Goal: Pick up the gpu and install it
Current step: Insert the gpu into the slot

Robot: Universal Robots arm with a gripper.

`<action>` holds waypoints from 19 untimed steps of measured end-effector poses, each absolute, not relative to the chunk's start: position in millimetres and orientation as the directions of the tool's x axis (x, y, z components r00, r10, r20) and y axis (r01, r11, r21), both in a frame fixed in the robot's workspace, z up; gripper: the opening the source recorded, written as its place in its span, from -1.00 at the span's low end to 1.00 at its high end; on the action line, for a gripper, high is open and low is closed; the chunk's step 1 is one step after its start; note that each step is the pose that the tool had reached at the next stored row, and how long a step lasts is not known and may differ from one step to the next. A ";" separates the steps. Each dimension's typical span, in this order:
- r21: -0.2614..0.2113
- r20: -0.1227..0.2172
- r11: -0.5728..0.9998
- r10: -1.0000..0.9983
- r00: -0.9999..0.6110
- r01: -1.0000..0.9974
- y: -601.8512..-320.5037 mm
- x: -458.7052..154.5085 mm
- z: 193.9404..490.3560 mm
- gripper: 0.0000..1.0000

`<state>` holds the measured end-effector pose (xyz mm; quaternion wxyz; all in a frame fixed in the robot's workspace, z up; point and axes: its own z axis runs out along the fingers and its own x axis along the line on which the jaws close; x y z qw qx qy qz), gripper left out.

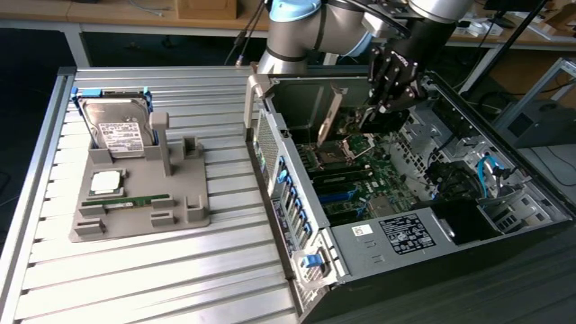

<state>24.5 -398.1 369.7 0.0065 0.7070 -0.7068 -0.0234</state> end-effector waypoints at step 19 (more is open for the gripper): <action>0.042 -0.024 -0.071 -0.997 0.070 -0.997 -399.1 24.5 369.3 -0.47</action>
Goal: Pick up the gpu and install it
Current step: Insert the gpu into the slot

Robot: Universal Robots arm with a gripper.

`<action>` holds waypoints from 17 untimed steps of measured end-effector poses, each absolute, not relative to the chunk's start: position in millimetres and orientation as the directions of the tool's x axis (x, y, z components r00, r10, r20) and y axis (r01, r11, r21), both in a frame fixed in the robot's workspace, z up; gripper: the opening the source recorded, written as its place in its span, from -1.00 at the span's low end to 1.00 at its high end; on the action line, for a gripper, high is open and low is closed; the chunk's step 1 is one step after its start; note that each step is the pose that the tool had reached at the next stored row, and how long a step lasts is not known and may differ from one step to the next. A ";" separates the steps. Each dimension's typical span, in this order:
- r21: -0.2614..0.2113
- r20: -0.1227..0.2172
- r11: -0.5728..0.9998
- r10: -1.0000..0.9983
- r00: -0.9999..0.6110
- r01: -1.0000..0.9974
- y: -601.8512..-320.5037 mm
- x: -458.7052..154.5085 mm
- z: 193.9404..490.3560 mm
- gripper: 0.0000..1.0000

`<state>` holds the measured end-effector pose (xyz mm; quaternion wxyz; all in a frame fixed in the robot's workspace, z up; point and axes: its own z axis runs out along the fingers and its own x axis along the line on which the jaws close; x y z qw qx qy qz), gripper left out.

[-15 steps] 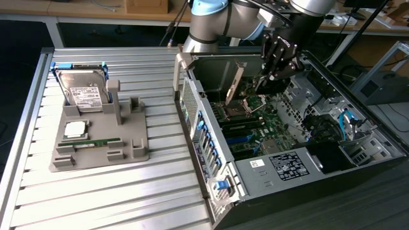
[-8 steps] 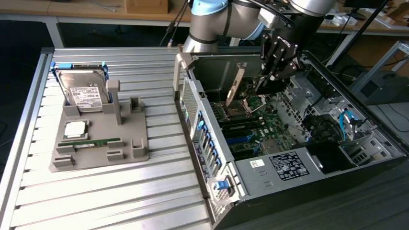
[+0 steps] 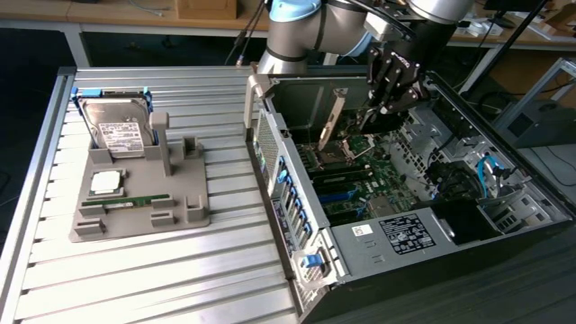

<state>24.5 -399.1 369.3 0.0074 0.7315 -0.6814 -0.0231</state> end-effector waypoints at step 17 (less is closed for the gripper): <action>0.042 -0.024 -0.071 -0.997 0.070 -0.997 -413.3 24.5 365.7 -0.47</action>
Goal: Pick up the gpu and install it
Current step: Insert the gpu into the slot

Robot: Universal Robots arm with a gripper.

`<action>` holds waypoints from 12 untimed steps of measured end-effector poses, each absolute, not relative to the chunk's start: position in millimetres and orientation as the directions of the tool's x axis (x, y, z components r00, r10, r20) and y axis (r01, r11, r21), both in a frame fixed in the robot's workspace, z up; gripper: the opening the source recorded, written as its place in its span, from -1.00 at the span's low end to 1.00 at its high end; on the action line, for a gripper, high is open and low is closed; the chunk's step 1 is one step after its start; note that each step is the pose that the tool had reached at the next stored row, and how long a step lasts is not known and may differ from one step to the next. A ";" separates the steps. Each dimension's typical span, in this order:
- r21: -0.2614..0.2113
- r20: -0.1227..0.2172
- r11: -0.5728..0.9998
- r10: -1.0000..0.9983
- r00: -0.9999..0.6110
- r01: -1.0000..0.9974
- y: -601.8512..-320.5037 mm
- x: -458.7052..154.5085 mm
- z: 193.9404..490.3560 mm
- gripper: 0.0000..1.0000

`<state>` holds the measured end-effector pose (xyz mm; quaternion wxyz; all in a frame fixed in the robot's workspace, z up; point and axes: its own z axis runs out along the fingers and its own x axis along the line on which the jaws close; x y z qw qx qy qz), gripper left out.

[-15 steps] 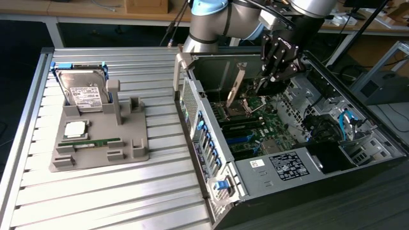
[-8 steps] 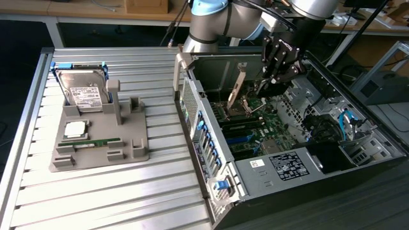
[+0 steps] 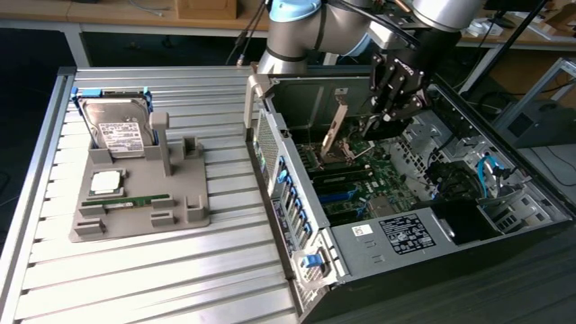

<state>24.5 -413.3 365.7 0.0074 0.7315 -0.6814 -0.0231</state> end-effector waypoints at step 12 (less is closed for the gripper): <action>0.042 -0.024 -0.071 -0.997 0.070 -0.997 -419.1 24.5 363.3 -0.47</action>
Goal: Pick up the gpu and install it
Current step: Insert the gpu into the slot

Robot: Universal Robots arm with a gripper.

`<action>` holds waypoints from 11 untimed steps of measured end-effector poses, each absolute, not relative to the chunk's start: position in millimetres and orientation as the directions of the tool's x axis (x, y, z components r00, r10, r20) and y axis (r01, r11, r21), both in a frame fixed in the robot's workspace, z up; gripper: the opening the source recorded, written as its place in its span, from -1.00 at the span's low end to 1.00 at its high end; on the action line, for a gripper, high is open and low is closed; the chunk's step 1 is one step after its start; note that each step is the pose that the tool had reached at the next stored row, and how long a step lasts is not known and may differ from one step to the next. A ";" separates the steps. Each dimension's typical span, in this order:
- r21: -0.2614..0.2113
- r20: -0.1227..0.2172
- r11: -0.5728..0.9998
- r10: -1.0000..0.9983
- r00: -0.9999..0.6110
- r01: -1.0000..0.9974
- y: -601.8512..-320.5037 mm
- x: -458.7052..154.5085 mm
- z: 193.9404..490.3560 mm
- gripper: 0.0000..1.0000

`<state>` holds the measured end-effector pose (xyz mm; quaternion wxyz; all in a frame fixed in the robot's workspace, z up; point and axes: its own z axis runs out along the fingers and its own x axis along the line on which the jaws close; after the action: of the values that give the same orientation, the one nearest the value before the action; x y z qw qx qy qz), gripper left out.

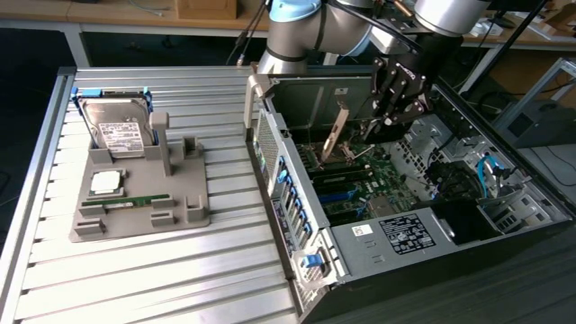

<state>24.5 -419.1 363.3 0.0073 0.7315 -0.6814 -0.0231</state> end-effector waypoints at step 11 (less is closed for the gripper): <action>0.042 -0.024 -0.071 -0.997 0.070 -0.997 -421.9 24.5 361.1 -0.47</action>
<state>24.5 -421.9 361.1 0.0074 0.7315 -0.6814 -0.0231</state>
